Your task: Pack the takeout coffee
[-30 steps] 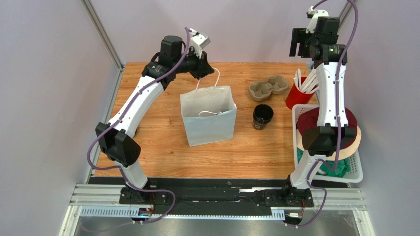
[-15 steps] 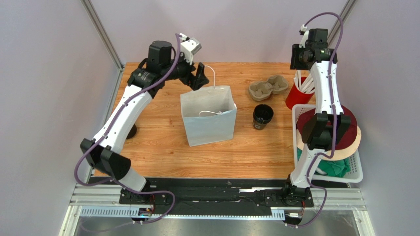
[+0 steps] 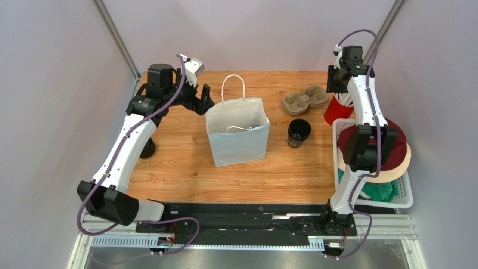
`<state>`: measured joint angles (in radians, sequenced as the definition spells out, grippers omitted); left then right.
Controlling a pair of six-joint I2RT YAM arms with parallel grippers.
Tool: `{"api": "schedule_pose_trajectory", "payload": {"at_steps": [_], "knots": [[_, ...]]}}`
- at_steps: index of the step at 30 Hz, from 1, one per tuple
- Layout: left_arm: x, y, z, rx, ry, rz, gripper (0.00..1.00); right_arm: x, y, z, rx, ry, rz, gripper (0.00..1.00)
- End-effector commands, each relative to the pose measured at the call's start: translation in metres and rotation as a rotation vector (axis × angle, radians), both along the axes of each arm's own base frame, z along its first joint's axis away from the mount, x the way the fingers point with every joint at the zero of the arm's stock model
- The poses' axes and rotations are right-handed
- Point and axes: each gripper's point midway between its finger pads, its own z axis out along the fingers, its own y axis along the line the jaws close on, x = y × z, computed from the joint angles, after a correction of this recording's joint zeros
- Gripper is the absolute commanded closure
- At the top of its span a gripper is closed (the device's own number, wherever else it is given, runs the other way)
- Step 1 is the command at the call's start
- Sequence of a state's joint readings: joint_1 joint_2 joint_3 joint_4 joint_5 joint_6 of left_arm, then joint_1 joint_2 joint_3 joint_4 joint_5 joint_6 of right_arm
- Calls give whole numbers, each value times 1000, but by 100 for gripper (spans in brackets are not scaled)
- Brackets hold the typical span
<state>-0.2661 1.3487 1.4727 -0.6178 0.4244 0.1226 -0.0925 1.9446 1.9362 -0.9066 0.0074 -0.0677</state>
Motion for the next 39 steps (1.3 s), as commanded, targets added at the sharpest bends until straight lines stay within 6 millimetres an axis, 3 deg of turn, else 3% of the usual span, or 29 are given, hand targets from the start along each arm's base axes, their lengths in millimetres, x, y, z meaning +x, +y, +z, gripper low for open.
{"api": "schedule_pose_trajectory", "payload": {"at_steps": [1,9,19,22,30,39], "knots": [[0,4,23,5,-101,4,4,8,-1,40,-23,-125,-17,65],[3,3,16,-6,-87,9,4,3,-8,35,-70,-113,-30,67],[1,2,16,-14,-89,9,4,-1,-10,38,-104,-107,-36,96],[1,2,16,-16,-90,7,4,-4,-8,50,-120,-129,-32,100],[2,1,15,-19,-84,7,4,-24,1,116,-128,-249,-6,100],[2,-1,11,-21,-77,-3,4,-53,18,166,-75,-331,60,100]]}}
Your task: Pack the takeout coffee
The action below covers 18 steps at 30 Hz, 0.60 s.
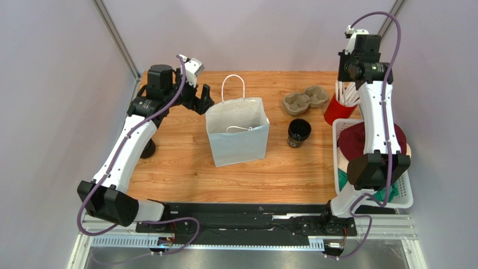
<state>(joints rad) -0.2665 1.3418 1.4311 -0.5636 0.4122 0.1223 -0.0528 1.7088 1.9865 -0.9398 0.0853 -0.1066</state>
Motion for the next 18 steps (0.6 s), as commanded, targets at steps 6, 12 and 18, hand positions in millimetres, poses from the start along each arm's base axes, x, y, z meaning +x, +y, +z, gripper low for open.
{"api": "schedule_pose_trajectory", "payload": {"at_steps": [6,12,18], "knots": [[-2,0,17,-19,-64,-7,4,-43,39,101,115,-204,156,100],[0,4,16,-7,-73,15,4,-70,79,151,239,-327,325,100],[7,18,16,22,-89,69,4,-103,129,192,371,-423,545,100]]}}
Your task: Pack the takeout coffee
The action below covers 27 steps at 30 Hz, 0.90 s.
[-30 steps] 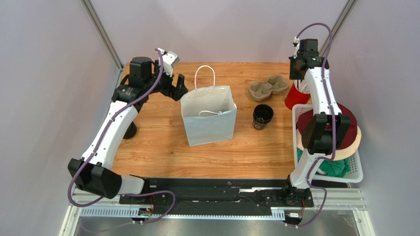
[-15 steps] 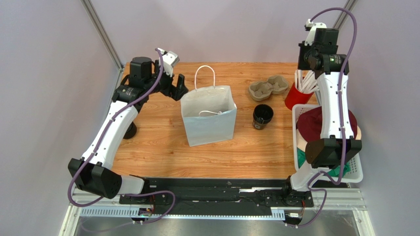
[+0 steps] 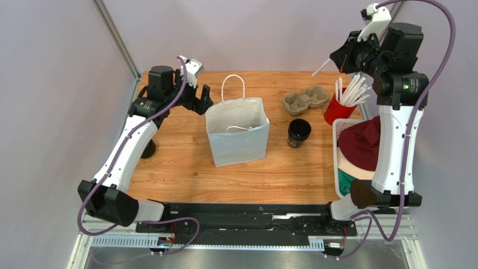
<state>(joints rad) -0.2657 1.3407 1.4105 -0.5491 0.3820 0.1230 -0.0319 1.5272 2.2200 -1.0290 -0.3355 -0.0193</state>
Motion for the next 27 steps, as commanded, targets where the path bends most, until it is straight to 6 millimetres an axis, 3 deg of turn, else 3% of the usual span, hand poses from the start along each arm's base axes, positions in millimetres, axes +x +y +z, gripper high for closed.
{"api": "schedule_pose_trajectory", "payload": {"at_steps": [1,6,11,12,18,27], "knots": [[4,17,21,13,-79,50,4,-36,52,47,133,-111,253,100],[12,47,21,51,-66,107,4,-67,93,72,223,-161,473,100],[5,70,17,135,-86,160,4,-86,140,71,272,-122,645,100],[3,71,18,134,-89,164,4,-91,158,66,276,-98,698,100],[-8,80,21,90,-100,216,4,-98,213,34,228,-6,799,100],[-7,92,9,80,-80,259,4,-87,262,-43,58,146,786,100]]}}
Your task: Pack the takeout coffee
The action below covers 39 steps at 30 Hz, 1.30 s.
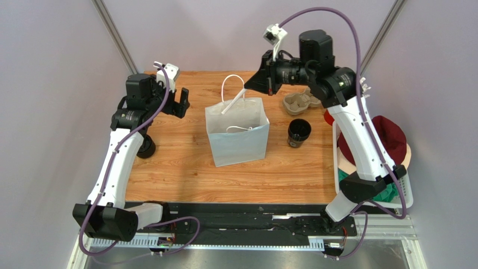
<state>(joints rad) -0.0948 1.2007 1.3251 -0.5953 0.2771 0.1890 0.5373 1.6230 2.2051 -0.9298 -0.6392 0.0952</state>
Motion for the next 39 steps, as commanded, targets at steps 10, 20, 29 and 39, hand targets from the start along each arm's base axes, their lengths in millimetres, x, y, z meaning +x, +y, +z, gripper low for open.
{"api": "schedule_pose_trajectory", "payload": {"at_steps": [10,20,29,39], "knots": [[1,7,1,-29,-34,27,3,20,55,-106,-390,-22,-84,100],[1,3,-4,-50,-24,16,3,45,80,-155,-554,-62,-160,100],[1,1,-6,-56,-24,10,3,41,98,-166,-585,-86,-124,76],[-3,-8,-6,-81,-14,-40,3,22,109,-93,-402,-197,-51,42]]}}
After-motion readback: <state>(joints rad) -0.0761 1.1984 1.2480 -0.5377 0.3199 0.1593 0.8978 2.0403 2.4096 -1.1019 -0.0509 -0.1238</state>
